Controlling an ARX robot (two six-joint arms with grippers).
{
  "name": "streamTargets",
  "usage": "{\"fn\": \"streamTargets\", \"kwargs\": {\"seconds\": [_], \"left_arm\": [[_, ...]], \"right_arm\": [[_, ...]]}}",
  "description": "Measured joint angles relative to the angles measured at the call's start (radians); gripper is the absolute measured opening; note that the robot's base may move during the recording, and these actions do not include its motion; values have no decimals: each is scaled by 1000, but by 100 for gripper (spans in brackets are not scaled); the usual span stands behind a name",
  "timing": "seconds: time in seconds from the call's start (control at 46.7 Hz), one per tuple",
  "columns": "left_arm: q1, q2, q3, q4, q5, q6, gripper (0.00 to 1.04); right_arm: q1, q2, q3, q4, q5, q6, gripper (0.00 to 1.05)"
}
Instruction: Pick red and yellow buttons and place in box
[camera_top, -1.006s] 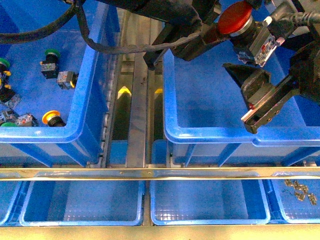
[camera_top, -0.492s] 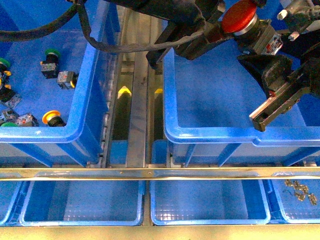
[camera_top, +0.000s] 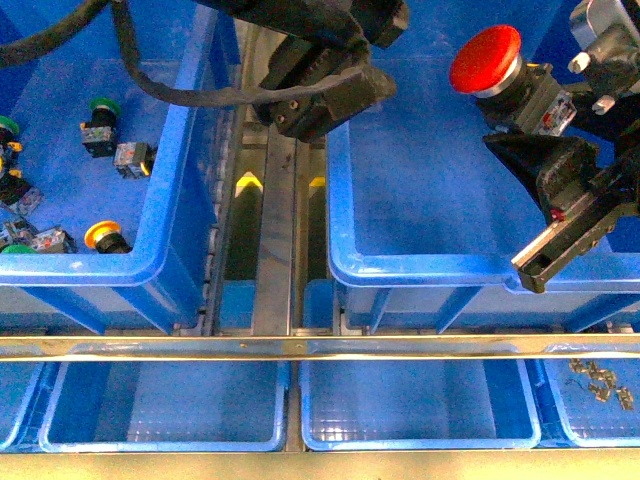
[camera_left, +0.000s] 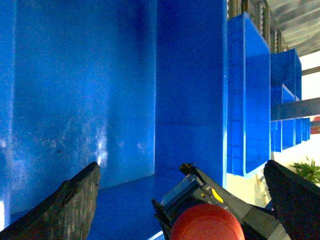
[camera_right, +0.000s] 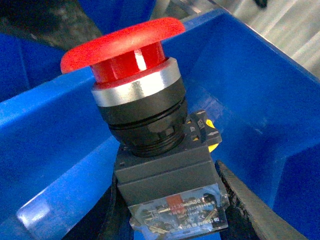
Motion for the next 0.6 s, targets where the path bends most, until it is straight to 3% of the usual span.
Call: {"fn": "streamTargets", "kwargs": {"seconds": [0.407, 0.599], "left_arm": [[176, -283, -289, -27, -23, 206, 97], [264, -480, -454, -33, -106, 381, 97]], "right_arm": [[-89, -66, -45, -59, -5, 3, 35], [-122, -153, -46, -140, 1, 37, 35]]}}
